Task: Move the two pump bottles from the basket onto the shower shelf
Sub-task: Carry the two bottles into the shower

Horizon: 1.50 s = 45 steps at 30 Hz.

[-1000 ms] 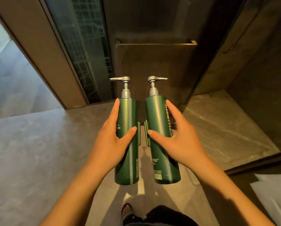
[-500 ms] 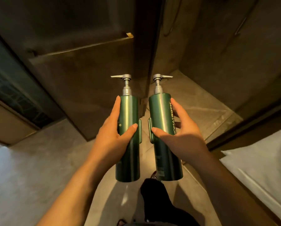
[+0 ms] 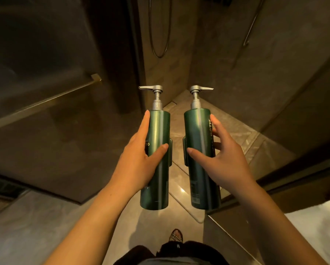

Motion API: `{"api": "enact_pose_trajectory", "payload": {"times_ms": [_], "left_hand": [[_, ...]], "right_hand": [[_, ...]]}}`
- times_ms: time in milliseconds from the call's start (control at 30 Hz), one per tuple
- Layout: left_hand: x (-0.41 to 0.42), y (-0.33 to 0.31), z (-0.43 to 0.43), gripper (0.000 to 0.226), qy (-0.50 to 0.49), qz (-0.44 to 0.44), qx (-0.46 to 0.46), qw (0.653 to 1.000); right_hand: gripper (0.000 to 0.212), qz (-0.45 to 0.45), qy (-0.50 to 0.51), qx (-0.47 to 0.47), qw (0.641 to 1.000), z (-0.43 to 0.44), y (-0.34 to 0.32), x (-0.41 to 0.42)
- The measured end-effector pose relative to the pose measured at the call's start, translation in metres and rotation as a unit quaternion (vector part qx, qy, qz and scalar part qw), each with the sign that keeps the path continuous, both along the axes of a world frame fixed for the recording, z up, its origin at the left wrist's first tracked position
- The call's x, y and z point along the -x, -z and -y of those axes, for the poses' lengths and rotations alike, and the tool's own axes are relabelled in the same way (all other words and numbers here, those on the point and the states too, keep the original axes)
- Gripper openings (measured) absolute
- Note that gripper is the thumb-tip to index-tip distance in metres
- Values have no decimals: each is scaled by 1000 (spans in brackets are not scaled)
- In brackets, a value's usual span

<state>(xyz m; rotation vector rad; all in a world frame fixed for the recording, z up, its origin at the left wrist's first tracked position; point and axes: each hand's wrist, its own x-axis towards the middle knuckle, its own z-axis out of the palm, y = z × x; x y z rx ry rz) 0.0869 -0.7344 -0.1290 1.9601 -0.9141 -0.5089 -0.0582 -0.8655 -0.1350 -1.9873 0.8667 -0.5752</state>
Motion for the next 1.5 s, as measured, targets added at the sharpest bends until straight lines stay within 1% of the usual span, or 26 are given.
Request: {"api": "enact_pose_trajectory", "payload": {"times_ms": [167, 367, 467, 633, 900, 1233, 1400, 1500], "left_hand": [[-16, 4, 48, 85, 36, -17, -1, 999], [-53, 19, 103, 84, 72, -46, 5, 996], [-79, 25, 137, 84, 90, -32, 2, 995], [-126, 19, 200, 84, 128, -34, 16, 991], [-193, 17, 276, 85, 170, -29, 21, 985], [-212, 29, 368, 84, 201, -61, 26, 977], [-217, 31, 437, 84, 191, -37, 29, 980], [-216, 28, 489, 84, 172, -29, 27, 984]], "right_hand": [[94, -10, 33, -13, 999, 39, 6, -7], [93, -18, 59, -35, 997, 81, 15, -40], [93, -23, 75, -36, 996, 106, 16, -63], [93, -36, 100, -11, 994, 156, 7, -107], [93, -20, 148, -4, 989, 217, 2, -169], [90, -27, 168, -3, 985, 301, 10, -190], [91, -27, 162, 1, 986, 375, 14, -194], [90, -23, 142, 12, 990, 431, 13, -197]]}}
